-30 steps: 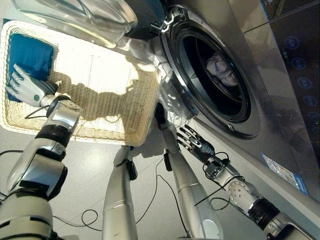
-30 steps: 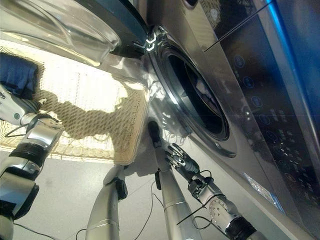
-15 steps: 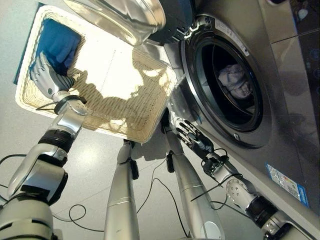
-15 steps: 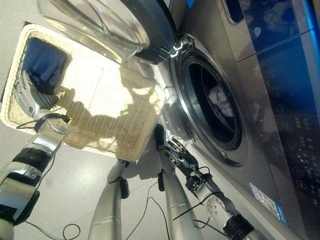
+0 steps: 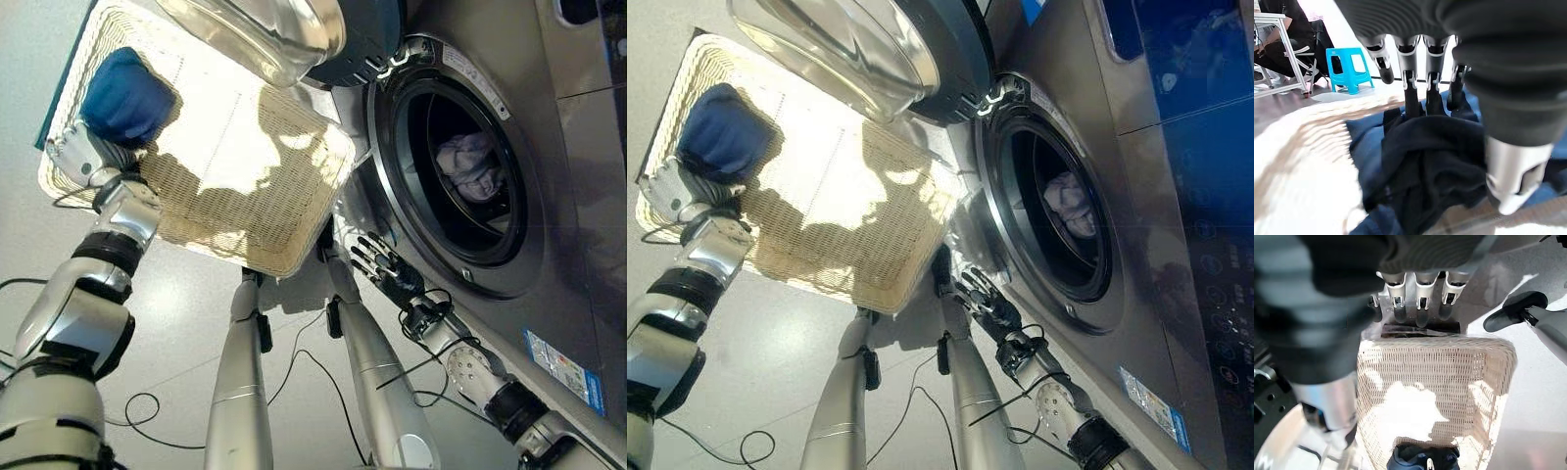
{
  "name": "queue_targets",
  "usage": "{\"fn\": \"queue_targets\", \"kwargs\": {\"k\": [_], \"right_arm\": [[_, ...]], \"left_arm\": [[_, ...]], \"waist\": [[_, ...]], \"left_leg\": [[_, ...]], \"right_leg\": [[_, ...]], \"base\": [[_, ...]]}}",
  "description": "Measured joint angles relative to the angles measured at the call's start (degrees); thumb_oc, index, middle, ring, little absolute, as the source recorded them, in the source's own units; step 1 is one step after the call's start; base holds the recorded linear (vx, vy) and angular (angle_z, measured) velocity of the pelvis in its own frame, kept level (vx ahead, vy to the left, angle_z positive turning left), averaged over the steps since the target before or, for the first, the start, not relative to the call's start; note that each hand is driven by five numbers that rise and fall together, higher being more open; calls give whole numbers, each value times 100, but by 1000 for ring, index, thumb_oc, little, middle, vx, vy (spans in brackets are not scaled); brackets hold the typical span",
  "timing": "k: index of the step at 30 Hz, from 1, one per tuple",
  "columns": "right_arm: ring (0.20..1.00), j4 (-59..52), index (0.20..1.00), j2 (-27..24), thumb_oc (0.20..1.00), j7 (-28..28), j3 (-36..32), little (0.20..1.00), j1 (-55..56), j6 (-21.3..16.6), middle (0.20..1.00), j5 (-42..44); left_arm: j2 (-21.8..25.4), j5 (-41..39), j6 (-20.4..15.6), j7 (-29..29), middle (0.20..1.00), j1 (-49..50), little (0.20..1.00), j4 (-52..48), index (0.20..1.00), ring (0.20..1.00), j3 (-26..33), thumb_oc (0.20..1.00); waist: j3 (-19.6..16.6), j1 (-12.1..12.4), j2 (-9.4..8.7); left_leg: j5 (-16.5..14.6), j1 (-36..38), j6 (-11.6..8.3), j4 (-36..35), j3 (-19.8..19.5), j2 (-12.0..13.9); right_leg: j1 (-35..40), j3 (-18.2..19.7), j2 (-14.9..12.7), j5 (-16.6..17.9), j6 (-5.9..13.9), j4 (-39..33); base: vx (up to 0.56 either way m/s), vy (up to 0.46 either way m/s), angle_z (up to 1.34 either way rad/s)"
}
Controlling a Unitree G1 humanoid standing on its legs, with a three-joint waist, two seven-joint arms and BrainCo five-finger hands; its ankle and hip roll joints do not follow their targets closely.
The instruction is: Put the clothes into the washing machine.
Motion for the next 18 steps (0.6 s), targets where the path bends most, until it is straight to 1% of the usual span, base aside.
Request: {"fn": "queue_targets", "kwargs": {"k": [3,4,5,6,9,10,11,13,14,15,17,18], "right_arm": [[1000,-5,1000,2,1000,31,1,1000,-58,65,1000,134],[1000,-6,1000,-10,1000,33,-4,1000,-62,69,1000,158],[1000,-6,1000,-31,1000,50,-1,1000,-66,71,1000,196],[1000,-6,1000,-31,1000,50,-1,1000,-66,71,1000,196],[1000,9,1000,-34,1000,137,-3,1000,-120,72,1000,248],[1000,12,1000,-33,1000,141,-3,1000,-130,77,1000,295],[1000,11,1000,-30,1000,143,-3,1000,-139,79,1000,312],[1000,9,1000,-13,1000,206,-17,1000,-138,78,1000,314],[1000,7,1000,-12,1000,247,-17,1000,-138,76,1000,315],[1000,1,1000,-12,1000,256,-24,1000,-139,63,1000,314],[1000,-36,1000,-8,1000,260,-53,1000,-157,9,1000,311],[1000,-44,1000,-9,1000,268,-55,1000,-162,-18,1000,311]], "left_arm": [[49,120,147,-130,1000,-120,1000,209,1000,1000,-89,1000],[51,216,202,-163,1000,-141,1000,230,1000,1000,-104,1000],[68,246,262,-249,1000,-225,1000,282,1000,1000,-257,1000],[68,246,262,-249,1000,-225,1000,282,1000,1000,-257,1000],[189,629,480,-498,1000,-571,1000,431,1000,1000,-500,1000],[194,676,515,-545,878,-606,878,437,878,878,-584,878],[196,698,507,-624,200,-621,200,436,200,200,-648,200],[207,784,448,-751,200,-625,200,425,200,200,-670,200],[224,762,335,-773,200,-622,200,419,200,200,-644,200],[240,694,161,-774,200,-621,200,418,200,200,-635,200],[285,530,-342,-779,200,-619,200,406,200,200,-543,200],[306,469,-482,-783,200,-618,200,404,200,200,-538,200]], "waist": [[9,-114,-52],[12,-125,-66],[3,-121,-84],[3,-121,-84],[-3,-122,-122],[-3,-119,-122],[-3,-122,-123],[-5,-115,-131],[-5,-112,-131],[-5,-110,-131],[-6,-93,-133],[-7,-91,-134]], "left_leg": [[-10,-35,-10,7,4,-1],[-19,-36,-11,9,17,3],[-33,-59,-11,28,35,8],[-33,-59,-11,28,35,8],[-61,-272,-4,139,55,9],[-67,-306,-2,166,55,9],[-72,-322,-1,180,55,10],[-74,-322,2,180,55,4],[-74,-322,2,180,55,3],[-74,-321,3,181,55,4],[-74,-319,3,180,50,2],[-73,-318,4,181,48,-1]], "right_leg": [[-38,1,6,1,-1,0],[-47,9,11,1,-1,0],[-72,28,19,0,0,0],[-72,28,19,0,0,0],[-238,60,24,6,-5,0],[-264,61,25,9,-8,0],[-272,61,26,11,-8,0],[-273,63,21,11,-7,0],[-273,64,20,11,-7,0],[-272,64,20,11,-7,1],[-271,64,20,19,-15,6],[-270,64,18,32,-33,10]], "base": [[17,18,-2],[21,30,-5],[9,19,-4],[10,15,-3],[5,6,-1],[0,0,0],[0,0,0],[0,0,0],[0,0,0],[0,0,0],[0,0,0],[0,0,0]]}}
